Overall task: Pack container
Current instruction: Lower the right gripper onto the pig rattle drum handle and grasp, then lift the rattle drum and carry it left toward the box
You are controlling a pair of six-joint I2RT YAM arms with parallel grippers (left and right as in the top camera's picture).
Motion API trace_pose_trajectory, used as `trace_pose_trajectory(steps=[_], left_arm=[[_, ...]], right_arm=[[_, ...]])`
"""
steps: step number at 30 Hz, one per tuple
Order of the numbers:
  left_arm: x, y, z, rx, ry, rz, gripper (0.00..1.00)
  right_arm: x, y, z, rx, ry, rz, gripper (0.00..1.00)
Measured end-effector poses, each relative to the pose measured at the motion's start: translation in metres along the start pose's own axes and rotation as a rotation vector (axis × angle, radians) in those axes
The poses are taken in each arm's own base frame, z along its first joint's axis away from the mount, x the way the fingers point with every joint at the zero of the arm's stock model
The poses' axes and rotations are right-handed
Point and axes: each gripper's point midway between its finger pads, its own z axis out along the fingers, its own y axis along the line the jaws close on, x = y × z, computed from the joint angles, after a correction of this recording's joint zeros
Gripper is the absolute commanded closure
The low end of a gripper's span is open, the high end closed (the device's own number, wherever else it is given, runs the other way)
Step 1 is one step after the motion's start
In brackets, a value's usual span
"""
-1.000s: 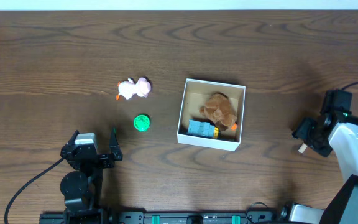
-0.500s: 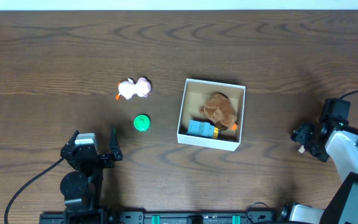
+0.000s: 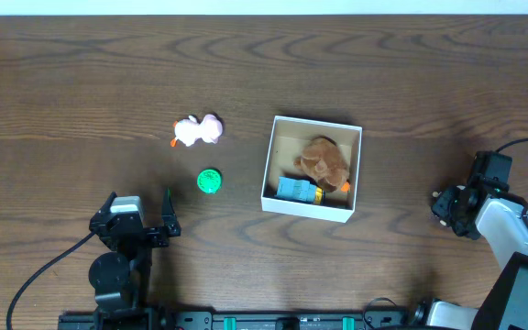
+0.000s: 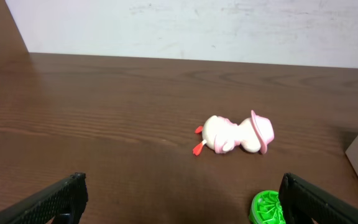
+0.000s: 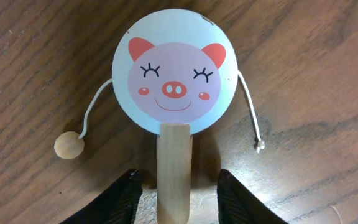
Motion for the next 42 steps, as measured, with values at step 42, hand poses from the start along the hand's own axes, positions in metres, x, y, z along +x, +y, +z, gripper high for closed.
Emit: trace_pose_trajectory(steps=[42], left_arm=[[0.0, 0.0, 0.0, 0.0, 0.0, 0.0, 0.02]], right_arm=[[0.032, 0.195, -0.142, -0.384, -0.115, -0.561, 0.99]])
